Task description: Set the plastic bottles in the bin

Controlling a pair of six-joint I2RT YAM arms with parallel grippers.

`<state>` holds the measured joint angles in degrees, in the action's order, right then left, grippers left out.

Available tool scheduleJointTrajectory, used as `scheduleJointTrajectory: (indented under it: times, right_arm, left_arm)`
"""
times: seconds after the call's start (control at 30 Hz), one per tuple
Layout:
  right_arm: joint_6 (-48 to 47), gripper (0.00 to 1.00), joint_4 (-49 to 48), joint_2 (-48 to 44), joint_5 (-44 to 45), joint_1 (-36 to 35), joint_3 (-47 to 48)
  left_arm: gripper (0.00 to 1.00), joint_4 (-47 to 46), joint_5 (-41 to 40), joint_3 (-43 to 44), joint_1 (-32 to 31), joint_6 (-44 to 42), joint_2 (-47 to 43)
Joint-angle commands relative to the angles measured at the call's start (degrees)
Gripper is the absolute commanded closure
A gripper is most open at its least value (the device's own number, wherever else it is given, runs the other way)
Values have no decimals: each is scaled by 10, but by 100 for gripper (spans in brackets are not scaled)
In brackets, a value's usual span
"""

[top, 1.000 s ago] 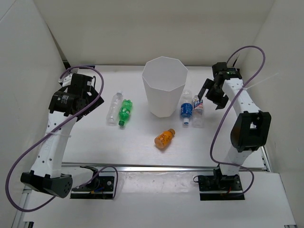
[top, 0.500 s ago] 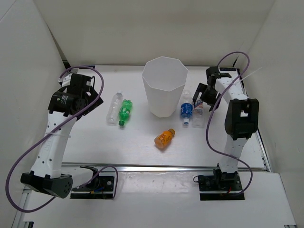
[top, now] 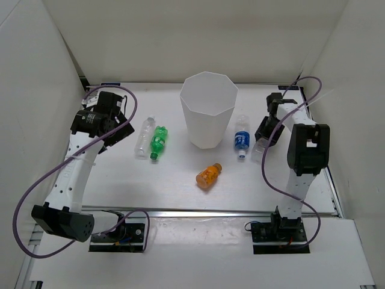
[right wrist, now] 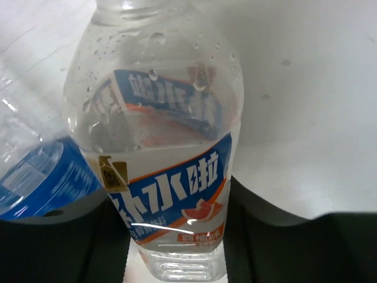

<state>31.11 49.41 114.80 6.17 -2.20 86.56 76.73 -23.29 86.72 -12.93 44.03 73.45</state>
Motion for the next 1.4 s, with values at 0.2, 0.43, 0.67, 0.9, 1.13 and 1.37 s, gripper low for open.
scheduleJointTrajectory:
  times: [0.2, 0.43, 0.67, 0.9, 1.13, 1.37]
  right_arm:
    - [42, 73, 36, -163, -19, -10, 248]
    - [11, 75, -84, -170, -115, -102, 435]
    - [-59, 57, -110, -100, -97, -203, 477]
    - [-91, 0, -94, -115, -26, -244, 440]
    - [-23, 0, -89, -218, 79, -183, 337]
    - [25, 0, -55, -245, 1, -56, 166]
  left_arm:
    - [0, -4, 3, -1, 2, 16, -1]
    - [0, -10, 3, -7, 2, 21, 17]
    - [0, -4, -10, -1, 2, 21, 17]
    - [0, 2, -50, -35, 2, 27, -30]
    - [0, -17, -82, -100, 2, 8, -99]
    - [0, -90, -77, -158, 2, -24, -153]
